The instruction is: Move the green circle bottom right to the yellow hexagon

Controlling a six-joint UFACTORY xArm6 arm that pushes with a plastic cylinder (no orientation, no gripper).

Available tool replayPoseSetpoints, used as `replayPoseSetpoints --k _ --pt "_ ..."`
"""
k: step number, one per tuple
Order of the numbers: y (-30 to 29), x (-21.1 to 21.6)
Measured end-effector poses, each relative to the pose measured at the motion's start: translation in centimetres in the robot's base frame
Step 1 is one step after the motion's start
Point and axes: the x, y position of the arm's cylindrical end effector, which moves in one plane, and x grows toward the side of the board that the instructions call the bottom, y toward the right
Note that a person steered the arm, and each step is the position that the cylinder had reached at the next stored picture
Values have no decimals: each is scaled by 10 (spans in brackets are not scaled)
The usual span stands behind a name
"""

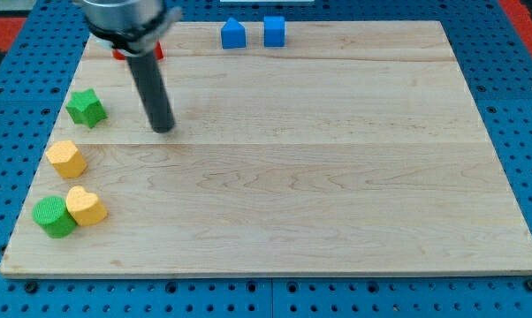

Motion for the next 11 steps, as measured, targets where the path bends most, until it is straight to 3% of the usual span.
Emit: replayPoseSetpoints --k 1,2,3,5,6,10,11 --pt "75 56" --pt "76 167" --pt "62 188" --pt "-86 187" --pt "-131 176" --pt "-153 116" --pt "-133 109"
